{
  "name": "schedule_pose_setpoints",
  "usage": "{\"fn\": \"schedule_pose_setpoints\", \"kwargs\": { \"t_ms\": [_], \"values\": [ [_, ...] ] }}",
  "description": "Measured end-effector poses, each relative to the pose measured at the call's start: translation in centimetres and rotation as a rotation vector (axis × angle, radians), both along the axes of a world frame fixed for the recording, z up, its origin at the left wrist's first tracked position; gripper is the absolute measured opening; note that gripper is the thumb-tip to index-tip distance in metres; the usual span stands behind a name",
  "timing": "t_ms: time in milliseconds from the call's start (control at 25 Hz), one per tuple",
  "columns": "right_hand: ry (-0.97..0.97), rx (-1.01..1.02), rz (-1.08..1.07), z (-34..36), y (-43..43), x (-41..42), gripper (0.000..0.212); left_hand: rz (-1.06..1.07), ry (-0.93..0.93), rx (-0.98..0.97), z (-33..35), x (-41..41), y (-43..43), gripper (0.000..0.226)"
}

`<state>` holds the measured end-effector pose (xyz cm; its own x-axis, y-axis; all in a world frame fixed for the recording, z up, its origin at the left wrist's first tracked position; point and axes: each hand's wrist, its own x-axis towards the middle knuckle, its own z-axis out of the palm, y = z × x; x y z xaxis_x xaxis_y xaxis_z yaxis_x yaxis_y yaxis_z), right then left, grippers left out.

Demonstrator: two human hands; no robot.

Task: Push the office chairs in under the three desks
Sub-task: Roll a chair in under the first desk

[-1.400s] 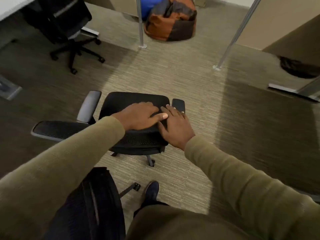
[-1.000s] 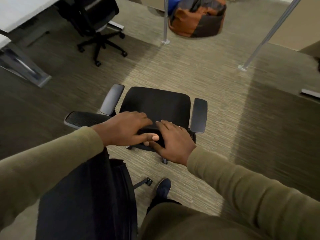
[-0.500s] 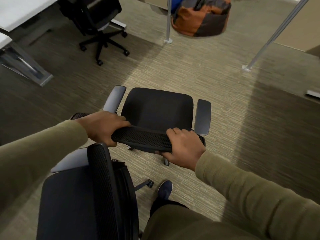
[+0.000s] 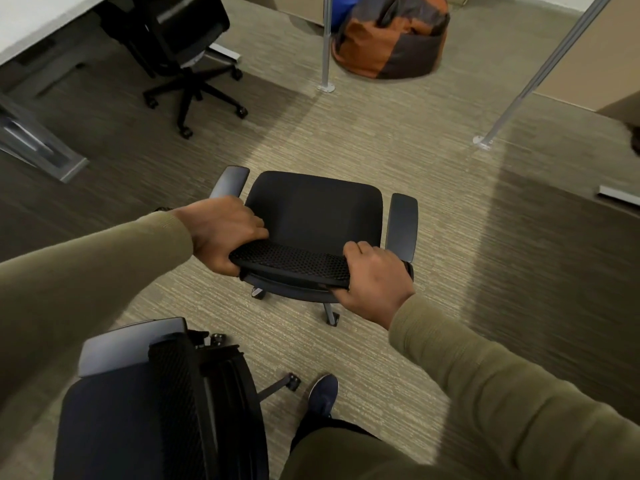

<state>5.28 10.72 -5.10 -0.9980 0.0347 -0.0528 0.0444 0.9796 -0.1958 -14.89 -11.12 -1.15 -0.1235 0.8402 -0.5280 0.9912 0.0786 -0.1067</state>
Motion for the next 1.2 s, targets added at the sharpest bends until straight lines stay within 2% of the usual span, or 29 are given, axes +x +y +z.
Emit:
{"fn": "schedule_pose_setpoints", "kwargs": {
  "t_ms": [560,1200],
  "values": [
    [0.012,0.033,-0.287,-0.7,11.9,-4.4,0.05,-0.153,0.091,0.104,-0.7,-8.1,16.4,0.048],
    [0.009,0.09,-0.581,-1.0,37.5,-3.3,0.053,-0.268,-0.062,0.194,-2.1,-11.7,47.9,0.049]
  ]
}}
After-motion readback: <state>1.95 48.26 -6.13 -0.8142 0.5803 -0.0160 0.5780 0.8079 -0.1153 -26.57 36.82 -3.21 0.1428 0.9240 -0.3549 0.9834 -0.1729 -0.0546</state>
